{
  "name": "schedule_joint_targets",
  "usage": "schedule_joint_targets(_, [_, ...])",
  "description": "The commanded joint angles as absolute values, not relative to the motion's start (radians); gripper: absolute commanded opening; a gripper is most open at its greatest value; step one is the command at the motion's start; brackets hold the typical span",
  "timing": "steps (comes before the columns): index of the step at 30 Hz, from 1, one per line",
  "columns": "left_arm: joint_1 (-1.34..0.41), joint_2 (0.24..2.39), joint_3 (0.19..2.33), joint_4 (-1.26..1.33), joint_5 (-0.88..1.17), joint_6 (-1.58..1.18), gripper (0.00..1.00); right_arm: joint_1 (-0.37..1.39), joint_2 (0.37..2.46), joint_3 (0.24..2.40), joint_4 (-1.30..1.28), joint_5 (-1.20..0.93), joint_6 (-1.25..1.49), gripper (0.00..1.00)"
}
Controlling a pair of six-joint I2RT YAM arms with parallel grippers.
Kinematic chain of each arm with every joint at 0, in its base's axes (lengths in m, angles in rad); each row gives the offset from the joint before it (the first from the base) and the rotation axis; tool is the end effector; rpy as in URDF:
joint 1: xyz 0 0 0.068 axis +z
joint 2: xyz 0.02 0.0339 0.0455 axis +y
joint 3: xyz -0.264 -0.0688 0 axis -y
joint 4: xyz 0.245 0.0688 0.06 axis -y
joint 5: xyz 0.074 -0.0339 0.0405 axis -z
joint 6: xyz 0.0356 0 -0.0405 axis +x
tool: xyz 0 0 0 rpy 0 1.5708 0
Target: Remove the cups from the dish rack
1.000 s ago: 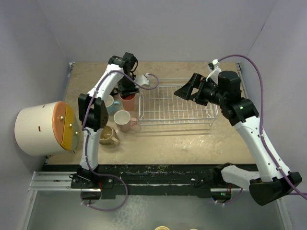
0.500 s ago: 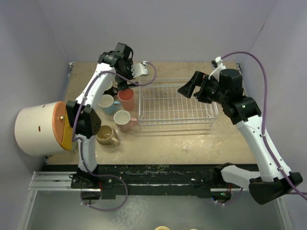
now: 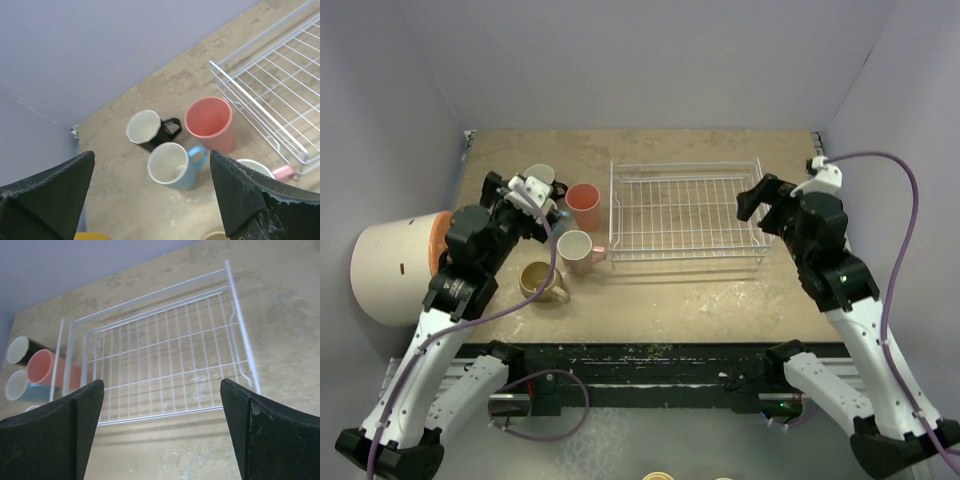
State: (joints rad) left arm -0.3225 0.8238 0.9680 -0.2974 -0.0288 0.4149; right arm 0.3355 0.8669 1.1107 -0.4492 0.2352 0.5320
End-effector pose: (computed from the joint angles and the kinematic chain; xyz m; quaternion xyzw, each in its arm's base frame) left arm 0.1737 -0.0570 0.3851 0.2648 0.7114 0.0410 0.6497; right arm 0.1715 0.0510 0.4100 0.1492 0.7595 0.1807 0.6068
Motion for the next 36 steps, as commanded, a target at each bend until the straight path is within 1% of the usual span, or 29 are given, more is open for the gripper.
schedule_joint_targets(1, [-0.314, 0.783, 0.801, -0.229, 0.006, 0.239, 0.99, 0.336, 0.728, 0.933, -0.206, 0.414, 0.437, 1.0])
schedule_joint_targets(3, [-0.311, 0.784, 0.766, -0.242, -0.04, 0.166, 0.99, 0.336, 0.697, 0.887, -0.2, 0.46, 0.412, 1.0])
schedule_joint_targets(5, [-0.307, 0.747, 0.692, -0.198, -0.017, 0.15, 0.99, 0.336, 0.684, 0.863, -0.205, 0.531, 0.432, 1.0])
schedule_joint_targets(7, [-0.305, 0.676, 0.593, -0.131, 0.003, 0.143, 0.99, 0.336, 0.667, 0.826, -0.2, 0.576, 0.418, 1.0])
schedule_joint_targets(10, [-0.305, 0.533, 0.414, -0.015, -0.045, 0.149, 0.99, 0.336, 0.609, 0.743, -0.138, 0.628, 0.421, 1.0])
schedule_joint_targets(12, [-0.304, 0.453, 0.335, 0.017, -0.069, 0.168, 0.99, 0.337, 0.558, 0.681, -0.084, 0.633, 0.403, 1.0])
schedule_joint_targets(15, [-0.303, 0.398, 0.268, -0.006, -0.056, 0.194, 0.99, 0.336, 0.498, 0.611, -0.017, 0.66, 0.376, 1.0])
schedule_joint_targets(19, [-0.295, 0.415, 0.228, 0.023, -0.064, 0.149, 0.99, 0.336, 0.502, 0.58, -0.024, 0.73, 0.383, 1.0])
schedule_joint_targets(26, [-0.22, 0.448, 0.133, 0.132, 0.115, 0.179, 0.99, 0.336, 0.53, 0.513, 0.02, 0.866, 0.395, 1.0])
schedule_joint_targets(31, [-0.064, 0.352, 0.09, 0.117, 0.282, 0.158, 0.99, 0.336, 0.455, 0.406, 0.151, 0.781, 0.27, 1.0])
schedule_joint_targets(34, [0.002, 0.281, 0.059, 0.109, 0.317, 0.13, 0.99, 0.336, 0.43, 0.363, 0.167, 0.745, 0.246, 1.0])
schedule_joint_targets(36, [0.02, 0.29, 0.028, 0.149, 0.306, 0.115, 0.99, 0.337, 0.42, 0.346, 0.151, 0.741, 0.238, 1.0])
